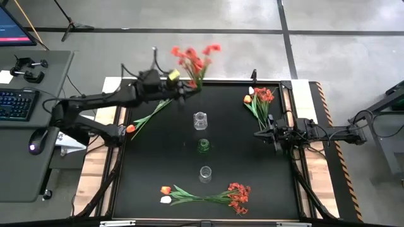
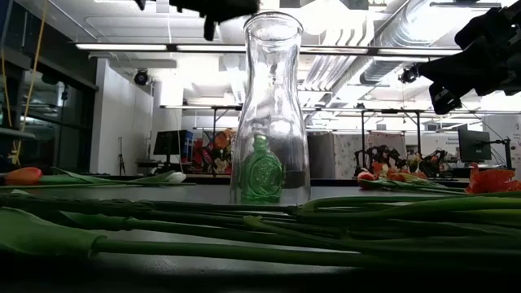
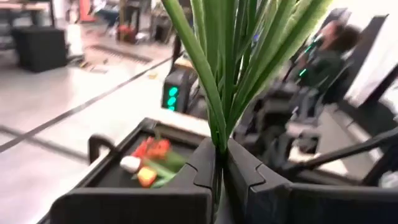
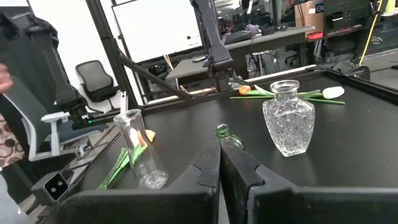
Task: Sort flowers into vase by color
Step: Put the top left orange flowers into the top transparent flower vase
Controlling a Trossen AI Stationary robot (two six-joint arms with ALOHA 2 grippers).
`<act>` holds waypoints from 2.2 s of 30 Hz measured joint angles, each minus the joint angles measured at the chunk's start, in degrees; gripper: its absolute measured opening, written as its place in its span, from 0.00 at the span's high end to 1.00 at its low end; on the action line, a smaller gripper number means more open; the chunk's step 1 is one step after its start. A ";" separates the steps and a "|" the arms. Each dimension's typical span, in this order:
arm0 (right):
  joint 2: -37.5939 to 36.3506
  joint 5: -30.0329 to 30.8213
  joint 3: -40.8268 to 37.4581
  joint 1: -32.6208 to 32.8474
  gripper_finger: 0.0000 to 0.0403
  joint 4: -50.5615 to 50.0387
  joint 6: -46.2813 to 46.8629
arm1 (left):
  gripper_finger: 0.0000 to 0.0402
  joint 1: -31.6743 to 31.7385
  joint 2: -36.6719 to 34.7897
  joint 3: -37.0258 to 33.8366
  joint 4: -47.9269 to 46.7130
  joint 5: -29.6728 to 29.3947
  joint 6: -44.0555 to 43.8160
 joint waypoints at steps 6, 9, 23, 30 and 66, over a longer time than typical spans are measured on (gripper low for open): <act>0.00 0.02 -0.02 0.00 1.00 0.00 -0.02 | 1.00 -6.45 4.37 -0.07 0.22 -10.59 6.50; 0.00 0.02 0.00 -0.01 1.00 0.00 0.00 | 1.00 -7.68 6.14 -0.07 1.69 -13.68 6.49; 0.00 0.01 -0.02 -0.02 1.00 0.00 0.00 | 1.00 -7.63 -2.11 -21.41 27.36 -19.76 -3.38; -0.02 0.02 -0.02 -0.02 1.00 0.00 -0.01 | 1.00 -8.81 3.33 -21.79 29.06 -18.62 -4.44; -0.02 0.02 0.00 -0.02 1.00 0.00 0.00 | 0.77 -7.14 6.37 -21.79 22.18 -21.63 -7.47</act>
